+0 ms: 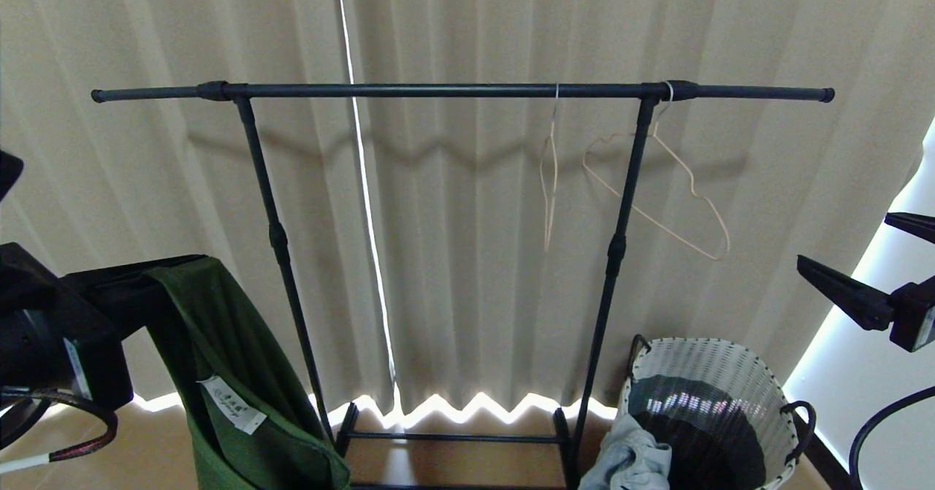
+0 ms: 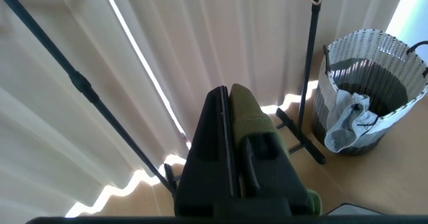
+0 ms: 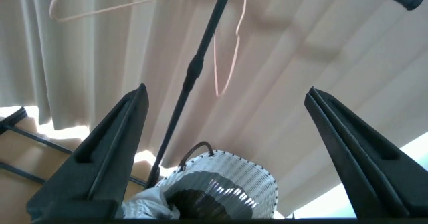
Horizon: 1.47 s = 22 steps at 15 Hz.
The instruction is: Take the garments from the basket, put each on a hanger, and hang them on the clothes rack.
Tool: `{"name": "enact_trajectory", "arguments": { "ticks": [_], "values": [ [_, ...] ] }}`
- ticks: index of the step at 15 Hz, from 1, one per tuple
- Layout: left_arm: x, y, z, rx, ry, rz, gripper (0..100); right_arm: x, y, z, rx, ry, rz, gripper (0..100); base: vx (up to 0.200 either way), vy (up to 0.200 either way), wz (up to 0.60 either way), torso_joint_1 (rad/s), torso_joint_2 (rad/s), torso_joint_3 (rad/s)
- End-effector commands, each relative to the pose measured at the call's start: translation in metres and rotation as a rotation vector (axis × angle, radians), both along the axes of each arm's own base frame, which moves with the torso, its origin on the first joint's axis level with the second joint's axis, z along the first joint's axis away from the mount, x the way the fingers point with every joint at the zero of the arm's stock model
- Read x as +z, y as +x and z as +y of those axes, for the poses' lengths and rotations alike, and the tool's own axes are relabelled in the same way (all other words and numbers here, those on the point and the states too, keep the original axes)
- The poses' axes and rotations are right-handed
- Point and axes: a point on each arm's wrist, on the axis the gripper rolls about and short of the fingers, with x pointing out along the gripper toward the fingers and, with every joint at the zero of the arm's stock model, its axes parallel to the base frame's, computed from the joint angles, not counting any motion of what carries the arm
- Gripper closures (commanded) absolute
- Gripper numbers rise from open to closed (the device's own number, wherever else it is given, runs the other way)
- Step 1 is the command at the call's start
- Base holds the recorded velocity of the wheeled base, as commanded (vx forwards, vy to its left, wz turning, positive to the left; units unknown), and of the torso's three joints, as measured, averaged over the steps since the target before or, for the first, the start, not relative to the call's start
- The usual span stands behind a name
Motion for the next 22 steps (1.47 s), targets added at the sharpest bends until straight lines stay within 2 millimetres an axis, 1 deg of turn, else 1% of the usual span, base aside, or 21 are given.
{"name": "enact_trajectory", "arguments": {
  "ticks": [1,4,6,10,16,22],
  "values": [
    [0.000,0.000,0.000,0.002,-0.001,-0.001,100,-0.001,0.008,0.000,0.001,0.000,0.014,0,0.000,0.000,0.00,0.000,0.00,0.000],
    [-0.001,-0.003,0.002,0.003,-0.004,-0.004,100,0.001,0.015,0.000,0.001,0.000,0.002,0,0.000,0.000,0.00,0.000,0.00,0.000],
    [-0.002,-0.004,0.002,0.005,-0.005,0.000,100,0.004,0.024,0.000,0.004,-0.001,-0.027,0,0.000,0.000,0.00,0.000,0.00,0.000],
    [-0.005,-0.004,0.003,0.006,0.001,0.006,100,-0.001,0.026,0.000,0.003,0.000,0.001,0,0.000,0.000,0.00,0.000,0.00,0.000],
    [-0.005,-0.004,0.003,0.006,0.001,0.005,100,-0.002,0.029,0.000,0.003,0.000,0.005,0,0.000,-0.200,0.00,0.006,0.00,0.002],
    [-0.003,-0.001,0.001,0.004,-0.021,-0.035,100,0.000,0.029,0.000,0.003,0.000,-0.002,0,0.000,0.000,0.00,0.000,0.00,0.000]
  ]
}}
